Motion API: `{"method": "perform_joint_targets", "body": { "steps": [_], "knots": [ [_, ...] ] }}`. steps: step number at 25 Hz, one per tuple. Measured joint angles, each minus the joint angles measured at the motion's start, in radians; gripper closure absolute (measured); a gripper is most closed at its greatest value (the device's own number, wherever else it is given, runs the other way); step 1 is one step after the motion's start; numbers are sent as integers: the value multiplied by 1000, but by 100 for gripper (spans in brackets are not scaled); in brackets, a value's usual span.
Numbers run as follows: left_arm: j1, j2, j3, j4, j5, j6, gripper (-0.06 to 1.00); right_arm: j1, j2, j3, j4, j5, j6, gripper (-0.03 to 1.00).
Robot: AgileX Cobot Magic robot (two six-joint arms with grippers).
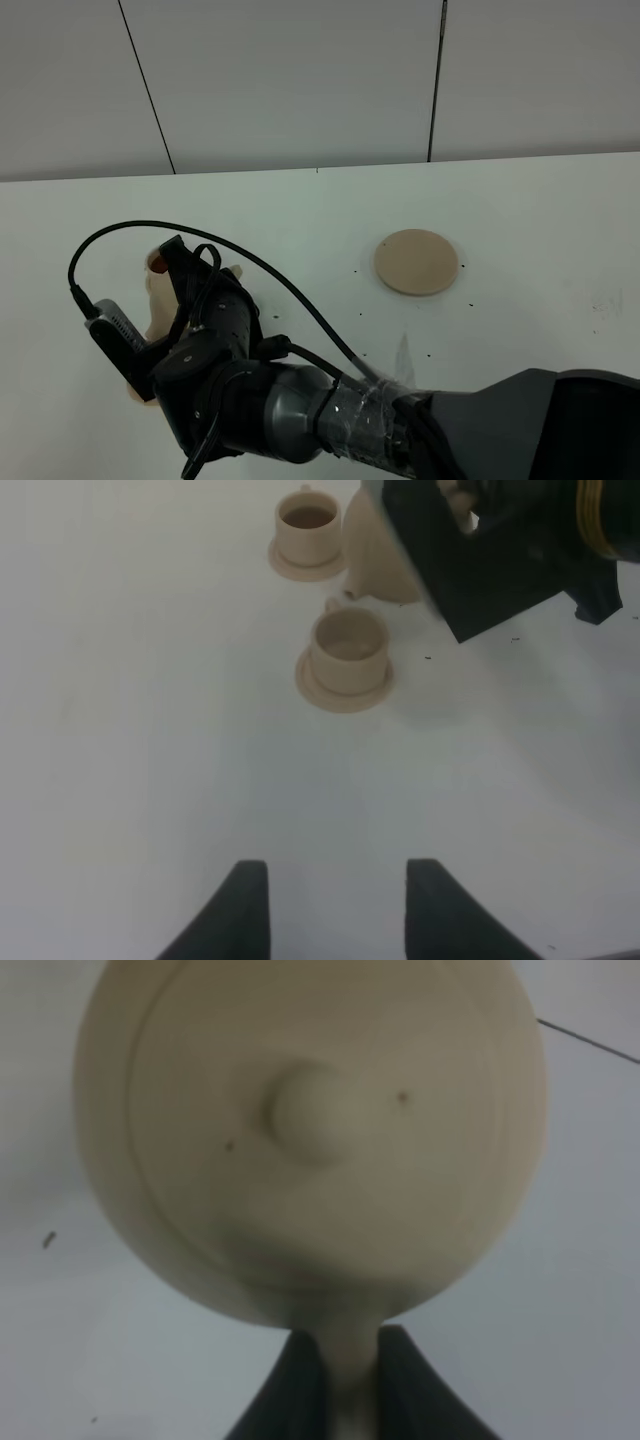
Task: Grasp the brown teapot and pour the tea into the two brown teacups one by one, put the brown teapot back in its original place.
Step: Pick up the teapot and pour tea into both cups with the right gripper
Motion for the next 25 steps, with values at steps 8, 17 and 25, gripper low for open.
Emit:
{"method": "perform_joint_targets", "body": {
  "steps": [8,17,25],
  "knots": [
    [0,0,0,0,0,0,55,15,6,0,-30,15,1,87],
    [0,0,0,0,0,0,55,17,9,0,-54,49,2,87],
    [0,0,0,0,0,0,55,24,24,0,-61,57,2,87]
  ]
}}
